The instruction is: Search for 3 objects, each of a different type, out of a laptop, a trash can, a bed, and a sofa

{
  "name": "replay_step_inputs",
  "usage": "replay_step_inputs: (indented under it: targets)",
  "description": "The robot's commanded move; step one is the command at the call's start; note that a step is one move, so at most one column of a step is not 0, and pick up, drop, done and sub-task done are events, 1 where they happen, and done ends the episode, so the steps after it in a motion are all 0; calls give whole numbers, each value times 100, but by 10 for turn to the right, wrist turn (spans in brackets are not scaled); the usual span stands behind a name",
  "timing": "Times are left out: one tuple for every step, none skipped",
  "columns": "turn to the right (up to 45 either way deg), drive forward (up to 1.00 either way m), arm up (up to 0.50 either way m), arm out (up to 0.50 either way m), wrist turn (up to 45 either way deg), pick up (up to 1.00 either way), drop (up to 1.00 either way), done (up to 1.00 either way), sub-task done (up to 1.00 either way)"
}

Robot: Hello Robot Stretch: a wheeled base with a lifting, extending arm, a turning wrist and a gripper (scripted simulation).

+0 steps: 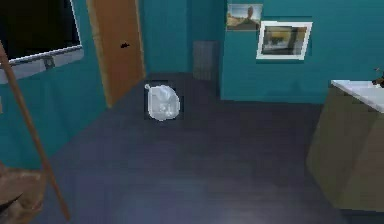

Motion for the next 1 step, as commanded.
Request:
replay_step_inputs:
  targets:
    - [0, 100, 0, 0, 0, 0, 0, 0, 0]
